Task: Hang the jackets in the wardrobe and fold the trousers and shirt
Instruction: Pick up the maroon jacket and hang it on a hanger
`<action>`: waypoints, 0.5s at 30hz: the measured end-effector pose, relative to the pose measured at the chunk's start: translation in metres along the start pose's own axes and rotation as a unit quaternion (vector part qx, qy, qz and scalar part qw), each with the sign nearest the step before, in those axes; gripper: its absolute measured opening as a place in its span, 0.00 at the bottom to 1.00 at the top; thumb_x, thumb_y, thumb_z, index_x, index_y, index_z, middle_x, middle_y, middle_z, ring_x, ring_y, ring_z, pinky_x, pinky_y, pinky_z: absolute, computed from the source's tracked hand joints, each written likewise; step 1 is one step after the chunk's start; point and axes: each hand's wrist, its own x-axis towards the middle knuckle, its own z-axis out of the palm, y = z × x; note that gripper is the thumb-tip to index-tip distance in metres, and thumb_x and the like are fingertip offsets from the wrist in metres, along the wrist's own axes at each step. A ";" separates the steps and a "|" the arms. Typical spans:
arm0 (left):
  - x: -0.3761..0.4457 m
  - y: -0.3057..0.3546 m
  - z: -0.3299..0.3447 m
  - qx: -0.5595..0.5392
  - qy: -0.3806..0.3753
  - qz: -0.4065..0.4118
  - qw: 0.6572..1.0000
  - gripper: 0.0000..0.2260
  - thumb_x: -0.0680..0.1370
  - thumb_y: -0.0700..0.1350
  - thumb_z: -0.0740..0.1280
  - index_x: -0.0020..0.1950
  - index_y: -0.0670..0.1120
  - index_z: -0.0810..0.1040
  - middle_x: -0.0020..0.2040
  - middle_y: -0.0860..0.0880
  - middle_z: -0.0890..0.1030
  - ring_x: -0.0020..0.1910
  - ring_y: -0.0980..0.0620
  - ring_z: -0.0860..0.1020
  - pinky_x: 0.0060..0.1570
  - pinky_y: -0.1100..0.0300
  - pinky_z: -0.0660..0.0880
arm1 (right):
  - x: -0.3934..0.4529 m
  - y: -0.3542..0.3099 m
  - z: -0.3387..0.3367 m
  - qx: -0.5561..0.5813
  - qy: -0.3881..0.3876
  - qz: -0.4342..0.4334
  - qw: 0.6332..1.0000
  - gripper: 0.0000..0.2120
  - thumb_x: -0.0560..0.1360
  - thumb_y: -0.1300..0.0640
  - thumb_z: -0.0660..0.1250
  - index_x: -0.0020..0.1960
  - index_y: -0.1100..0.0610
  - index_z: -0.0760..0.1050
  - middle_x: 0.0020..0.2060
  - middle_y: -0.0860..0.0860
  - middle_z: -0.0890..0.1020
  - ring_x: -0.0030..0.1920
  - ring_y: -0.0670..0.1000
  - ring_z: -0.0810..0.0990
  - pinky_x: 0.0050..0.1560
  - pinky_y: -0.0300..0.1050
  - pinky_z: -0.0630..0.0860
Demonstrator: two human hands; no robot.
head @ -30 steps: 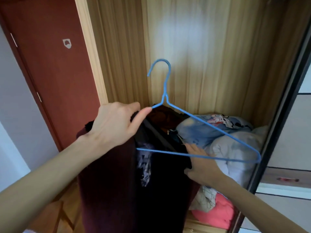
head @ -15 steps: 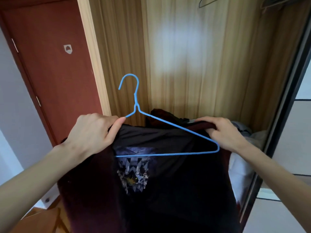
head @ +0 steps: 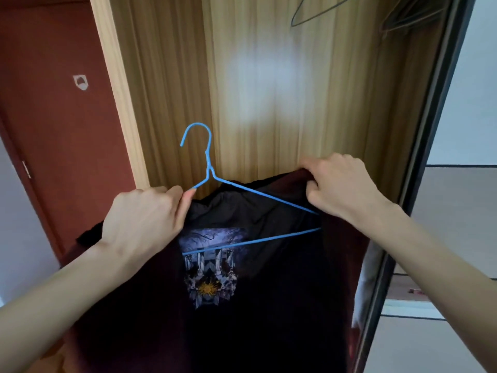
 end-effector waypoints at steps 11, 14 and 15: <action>0.010 0.009 -0.022 -0.007 0.044 -0.036 0.998 0.21 0.84 0.53 0.61 0.34 0.44 0.70 0.25 0.44 0.71 0.20 0.37 0.74 0.30 0.63 0.54 | -0.022 -0.034 -0.035 -0.156 0.010 -0.041 0.987 0.10 0.60 0.60 0.65 0.35 0.54 0.63 0.25 0.52 0.72 0.22 0.58 0.70 0.30 0.41 0.43; 0.009 0.013 -0.027 -0.011 0.068 -0.045 0.997 0.21 0.85 0.55 0.59 0.36 0.44 0.70 0.26 0.44 0.73 0.21 0.37 0.75 0.30 0.62 0.55 | -0.023 -0.025 -0.016 -0.095 -0.018 -0.057 0.994 0.05 0.71 0.54 0.65 0.44 0.53 0.71 0.31 0.49 0.73 0.28 0.57 0.69 0.28 0.44 0.55; 0.009 0.010 -0.029 -0.013 0.080 -0.055 0.995 0.21 0.85 0.56 0.59 0.37 0.44 0.70 0.27 0.44 0.73 0.22 0.36 0.75 0.30 0.60 0.56 | -0.021 -0.015 -0.011 -0.037 -0.033 -0.057 0.997 0.08 0.76 0.49 0.64 0.52 0.51 0.76 0.38 0.48 0.79 0.33 0.58 0.75 0.31 0.45 0.63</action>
